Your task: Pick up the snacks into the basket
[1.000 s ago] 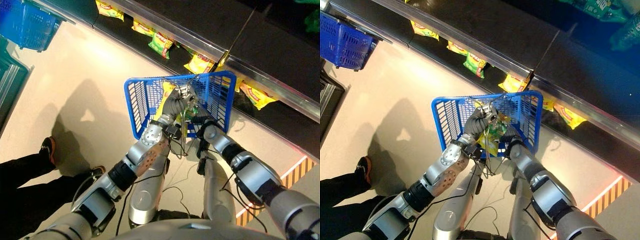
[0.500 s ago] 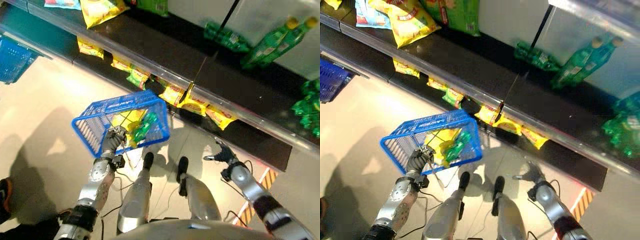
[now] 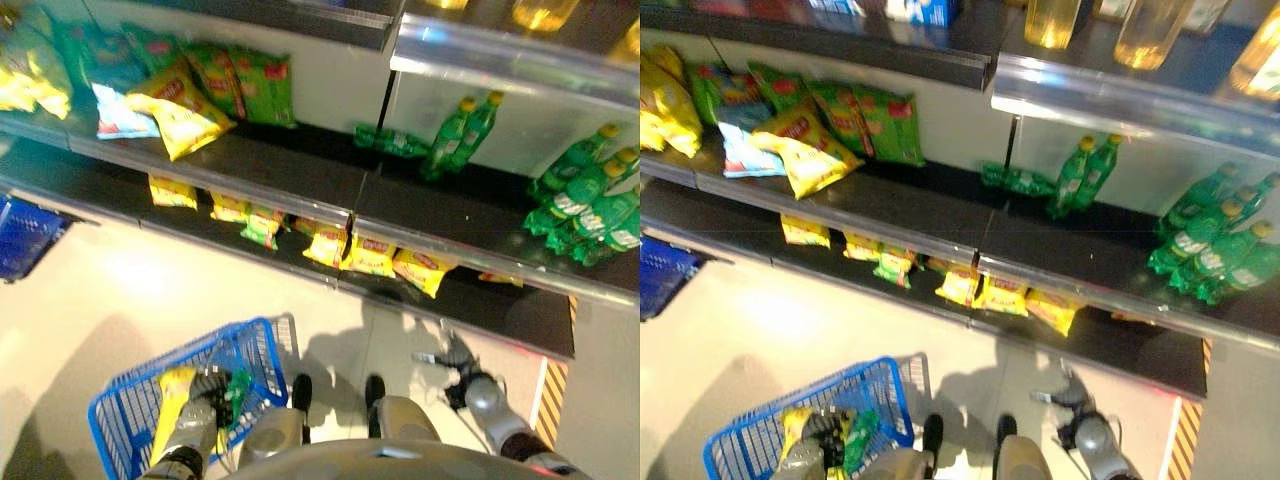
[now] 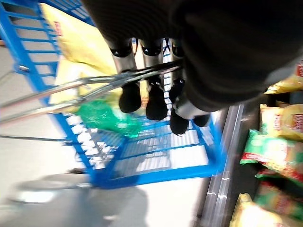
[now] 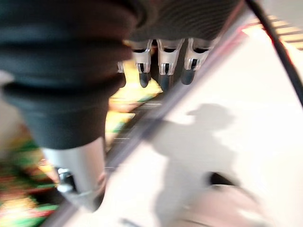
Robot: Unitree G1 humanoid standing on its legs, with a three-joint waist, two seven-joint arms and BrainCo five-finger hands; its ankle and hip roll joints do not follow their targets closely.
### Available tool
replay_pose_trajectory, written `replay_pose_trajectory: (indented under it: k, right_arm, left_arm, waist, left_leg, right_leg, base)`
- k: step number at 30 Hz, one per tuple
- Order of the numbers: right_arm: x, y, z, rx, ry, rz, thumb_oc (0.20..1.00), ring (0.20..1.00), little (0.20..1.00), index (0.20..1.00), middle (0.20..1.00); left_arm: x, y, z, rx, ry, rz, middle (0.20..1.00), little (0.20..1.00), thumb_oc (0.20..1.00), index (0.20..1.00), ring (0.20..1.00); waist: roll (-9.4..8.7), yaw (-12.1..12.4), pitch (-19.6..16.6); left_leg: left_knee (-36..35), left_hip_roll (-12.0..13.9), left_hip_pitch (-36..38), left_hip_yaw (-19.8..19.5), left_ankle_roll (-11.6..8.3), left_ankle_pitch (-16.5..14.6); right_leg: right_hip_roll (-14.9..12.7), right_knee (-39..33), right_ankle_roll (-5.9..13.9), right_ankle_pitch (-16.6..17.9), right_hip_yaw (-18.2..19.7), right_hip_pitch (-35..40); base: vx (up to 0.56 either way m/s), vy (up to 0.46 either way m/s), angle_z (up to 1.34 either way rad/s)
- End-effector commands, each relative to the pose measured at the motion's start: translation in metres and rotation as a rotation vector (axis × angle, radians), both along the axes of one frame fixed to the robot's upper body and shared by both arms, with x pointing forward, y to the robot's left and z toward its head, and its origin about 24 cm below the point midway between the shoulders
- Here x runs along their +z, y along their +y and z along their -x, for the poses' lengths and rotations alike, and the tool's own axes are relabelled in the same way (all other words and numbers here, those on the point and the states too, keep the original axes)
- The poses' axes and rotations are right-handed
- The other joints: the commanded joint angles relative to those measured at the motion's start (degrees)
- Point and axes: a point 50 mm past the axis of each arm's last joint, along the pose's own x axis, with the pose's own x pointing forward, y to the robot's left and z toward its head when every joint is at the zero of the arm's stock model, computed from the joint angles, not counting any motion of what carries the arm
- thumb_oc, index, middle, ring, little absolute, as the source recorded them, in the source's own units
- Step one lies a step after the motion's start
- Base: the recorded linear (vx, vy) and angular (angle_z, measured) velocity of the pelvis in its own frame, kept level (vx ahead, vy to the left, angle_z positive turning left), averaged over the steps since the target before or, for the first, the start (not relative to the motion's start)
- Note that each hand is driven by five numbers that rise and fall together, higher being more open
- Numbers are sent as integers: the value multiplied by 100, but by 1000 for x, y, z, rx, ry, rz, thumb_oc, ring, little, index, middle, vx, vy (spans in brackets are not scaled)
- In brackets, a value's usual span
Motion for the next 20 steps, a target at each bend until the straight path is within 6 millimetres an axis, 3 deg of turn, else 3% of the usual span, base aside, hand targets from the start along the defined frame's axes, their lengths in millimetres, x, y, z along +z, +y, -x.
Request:
replay_pose_trajectory:
  k: [1,3,7,9,11,15,17,18,19,20]
  right_arm:
    - [0,-20,8,-101,69,26,1000,1000,1000,1000,1000]
    - [-3,-31,28,-145,165,65,1000,1000,1000,1000,1000]
    - [-6,-30,47,-210,198,43,1000,1000,1000,1000,1000]
    - [-6,-30,45,-227,183,39,1000,1000,1000,1000,1000]
    - [-6,-29,41,-212,178,44,1000,1000,1000,1000,1000]
    - [-4,-26,27,-209,128,42,1000,1000,1000,1000,1000]
    - [-4,-25,26,-190,125,54,1000,1000,1000,1000,1000]
    - [-4,-25,26,-190,125,54,1000,1000,1000,1000,1000]
    - [-2,-27,22,-189,111,63,1000,1000,1000,1000,1000]
    - [-2,-26,21,-196,107,61,1000,1000,1000,1000,1000]
  left_arm:
    - [0,-7,-10,-121,9,12,200,200,200,200,200]
    - [-5,-8,9,-105,66,38,200,200,200,200,200]
    - [-8,-12,16,-125,95,52,200,200,200,200,200]
    - [-7,-15,10,-135,75,56,200,200,200,200,200]
    - [-6,-24,-5,-154,24,75,200,200,200,200,200]
    - [-5,-32,-12,-162,-3,83,200,200,200,200,200]
    - [-5,-35,-15,-168,-11,79,200,200,200,200,200]
    - [-5,-35,-14,-168,-11,79,200,200,200,200,200]
    - [-4,-38,-18,-187,-19,81,200,200,200,200,200]
    - [-5,-39,-17,-199,-14,77,200,200,200,200,200]
  waist:
    - [-84,30,-255]
    - [-23,20,-342]
    - [-5,-84,-384]
    - [-12,-118,-268]
    - [-13,-102,-128]
    - [-124,-155,-183]
    - [-70,-248,-326]
    - [-69,-247,-326]
    - [64,-320,-490]
    - [98,-356,-539]
  left_leg:
    - [506,-306,-338,110,3,-533]
    - [419,-243,-322,150,-60,-456]
    - [672,-225,-493,63,-207,-453]
    - [1040,-259,-687,40,-286,-470]
    - [1278,-323,-786,-226,-394,-530]
    - [1337,-99,-589,-384,-436,-702]
    - [907,192,-429,-391,-483,-565]
    - [884,195,-415,-389,-485,-555]
    - [116,377,-140,-103,-484,-446]
    - [-155,381,-49,-30,-518,-299]
  right_leg:
    - [63,-332,480,267,90,154]
    - [118,-617,466,366,77,212]
    - [233,-1021,359,429,165,349]
    - [226,-1078,321,461,150,371]
    - [261,-1257,245,570,144,459]
    - [147,-1399,334,784,266,412]
    - [189,-1583,385,868,308,357]
    - [190,-1584,383,869,309,360]
    - [255,-1636,449,870,259,307]
    - [267,-1636,454,881,232,267]
  base:
    - [-31,-133,-20]
    - [-53,-148,-13]
    - [-45,-143,-2]
    - [-106,-102,16]
    - [-100,-71,41]
    - [-44,22,4]
    - [-25,78,-32]
    - [-12,120,-25]
    - [-14,122,-8]
    - [-24,186,3]
